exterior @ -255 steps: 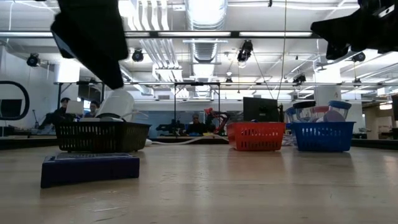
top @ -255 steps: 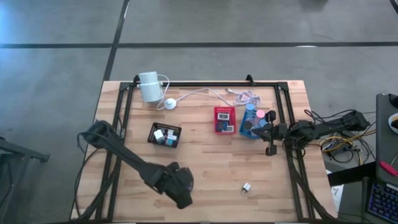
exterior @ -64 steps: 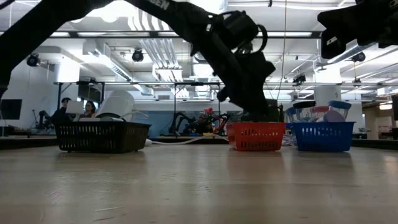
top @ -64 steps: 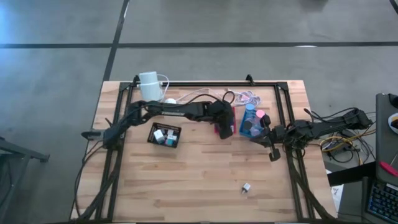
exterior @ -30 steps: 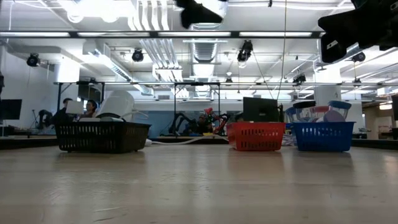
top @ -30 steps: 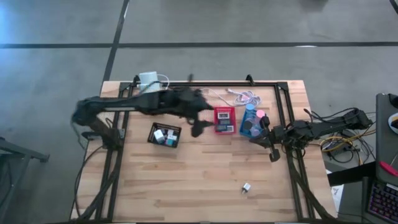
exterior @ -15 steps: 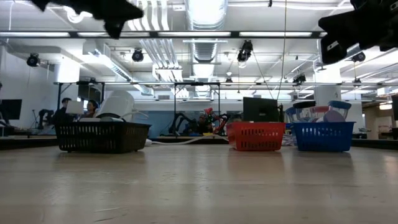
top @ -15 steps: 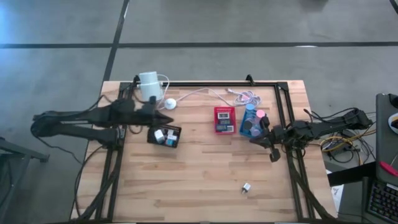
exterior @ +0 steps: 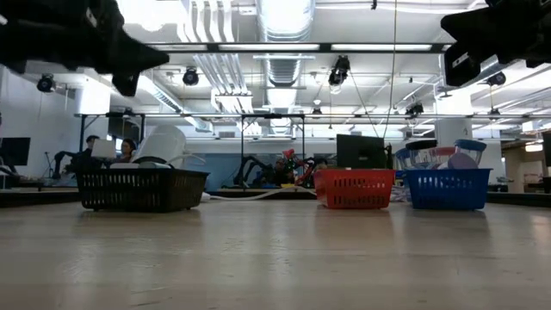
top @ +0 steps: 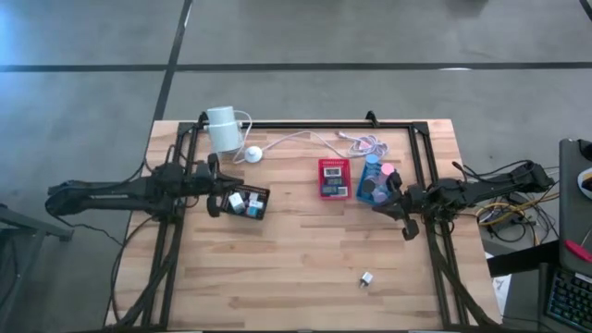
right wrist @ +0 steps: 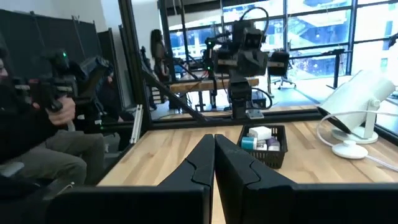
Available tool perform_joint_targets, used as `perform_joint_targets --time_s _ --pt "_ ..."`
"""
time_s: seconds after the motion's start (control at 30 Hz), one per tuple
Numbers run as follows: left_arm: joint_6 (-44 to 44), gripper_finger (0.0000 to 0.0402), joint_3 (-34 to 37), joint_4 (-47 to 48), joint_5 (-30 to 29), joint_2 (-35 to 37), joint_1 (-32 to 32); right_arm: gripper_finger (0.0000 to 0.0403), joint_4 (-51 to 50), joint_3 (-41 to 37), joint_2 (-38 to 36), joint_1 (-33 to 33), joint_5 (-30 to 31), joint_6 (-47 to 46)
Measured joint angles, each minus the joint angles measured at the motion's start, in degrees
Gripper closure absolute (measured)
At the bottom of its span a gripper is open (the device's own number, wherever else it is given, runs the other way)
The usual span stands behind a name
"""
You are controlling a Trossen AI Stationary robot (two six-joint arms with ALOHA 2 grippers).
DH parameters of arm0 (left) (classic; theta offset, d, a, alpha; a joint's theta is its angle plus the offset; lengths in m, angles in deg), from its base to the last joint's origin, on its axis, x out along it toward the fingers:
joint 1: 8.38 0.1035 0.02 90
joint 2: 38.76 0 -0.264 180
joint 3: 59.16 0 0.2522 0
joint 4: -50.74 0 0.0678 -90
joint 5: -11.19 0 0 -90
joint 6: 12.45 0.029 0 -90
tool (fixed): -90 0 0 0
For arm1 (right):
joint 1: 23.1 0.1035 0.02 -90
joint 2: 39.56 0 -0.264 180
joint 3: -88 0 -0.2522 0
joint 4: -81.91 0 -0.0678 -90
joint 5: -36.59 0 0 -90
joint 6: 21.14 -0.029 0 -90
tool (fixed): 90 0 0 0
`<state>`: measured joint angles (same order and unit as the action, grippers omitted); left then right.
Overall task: Pick & Place Office items
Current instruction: Put the black white digital clock into the black bin
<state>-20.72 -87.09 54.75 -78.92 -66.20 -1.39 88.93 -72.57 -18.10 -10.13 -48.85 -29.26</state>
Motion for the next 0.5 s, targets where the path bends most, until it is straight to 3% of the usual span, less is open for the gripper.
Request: perform_joint_targets --time_s 0.1,0.3,0.5 --pt "0.7 0.0399 3.0 -0.8 0.1 1.6 0.1 0.0394 0.1 0.0 0.0 0.0 0.0 -1.1" --pt "1.2 0.0400 10.6 -14.9 1.0 5.0 0.1 0.0394 0.7 -0.1 0.1 0.0 0.0 -1.4" --pt "2.7 0.0400 13.4 -16.4 2.2 6.9 0.1 0.0394 0.6 -0.1 1.4 0.0 0.0 -2.4"
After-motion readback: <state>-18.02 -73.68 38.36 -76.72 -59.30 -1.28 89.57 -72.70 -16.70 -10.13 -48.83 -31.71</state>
